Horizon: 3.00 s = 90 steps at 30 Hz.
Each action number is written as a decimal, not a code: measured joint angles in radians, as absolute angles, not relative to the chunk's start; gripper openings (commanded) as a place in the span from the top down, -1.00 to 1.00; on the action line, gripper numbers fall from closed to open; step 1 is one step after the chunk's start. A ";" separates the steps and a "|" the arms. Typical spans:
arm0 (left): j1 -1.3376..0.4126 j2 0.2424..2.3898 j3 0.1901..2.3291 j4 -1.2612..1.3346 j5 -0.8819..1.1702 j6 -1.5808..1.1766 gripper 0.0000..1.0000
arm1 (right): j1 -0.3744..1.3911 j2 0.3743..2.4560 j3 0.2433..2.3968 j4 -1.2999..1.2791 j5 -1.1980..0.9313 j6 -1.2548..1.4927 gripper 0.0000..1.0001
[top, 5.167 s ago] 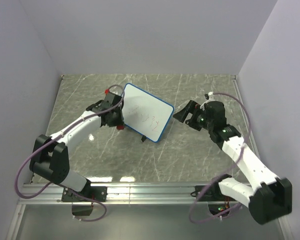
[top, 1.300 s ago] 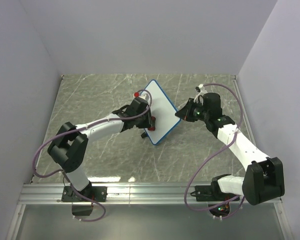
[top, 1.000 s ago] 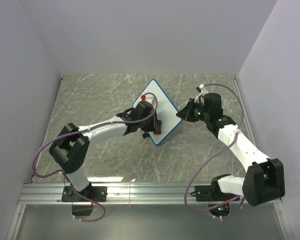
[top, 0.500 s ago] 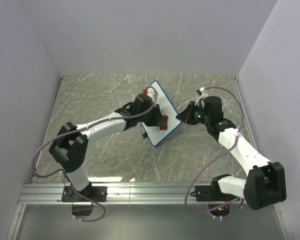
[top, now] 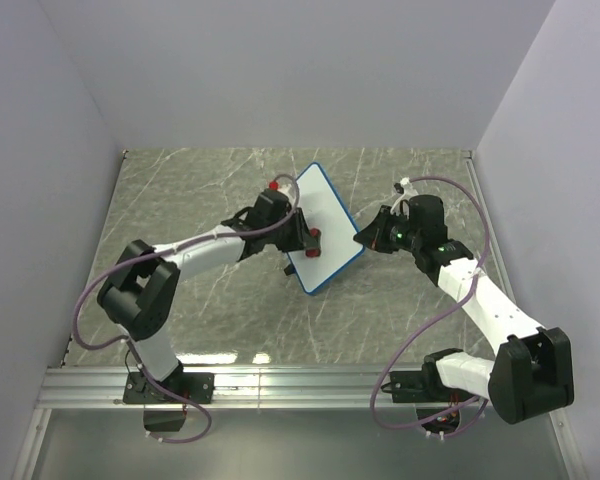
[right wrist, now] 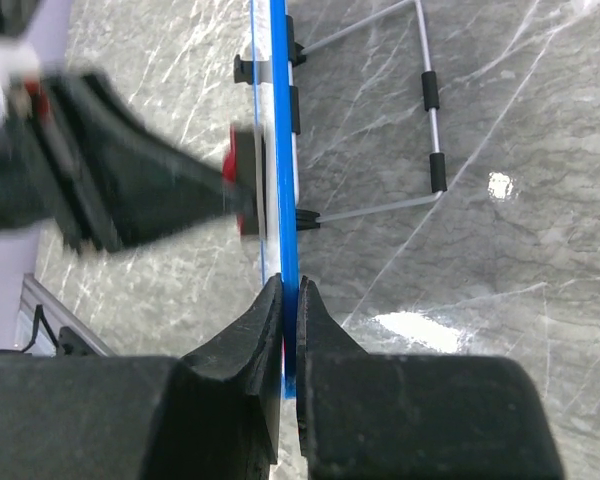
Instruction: Erase the whiteboard
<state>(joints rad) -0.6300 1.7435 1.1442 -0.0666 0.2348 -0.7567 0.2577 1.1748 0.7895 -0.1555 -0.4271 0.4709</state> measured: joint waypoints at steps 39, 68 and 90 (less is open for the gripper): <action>-0.735 1.601 1.012 -0.064 0.302 -0.826 0.99 | 0.260 1.150 0.781 -0.159 -0.428 0.495 1.00; -0.604 1.738 1.270 -0.249 0.291 -0.717 0.99 | 0.264 1.155 0.764 -0.136 -0.431 0.512 1.00; -0.440 1.897 1.288 -0.258 0.353 -0.682 0.99 | 0.266 1.156 0.758 -0.133 -0.426 0.516 1.00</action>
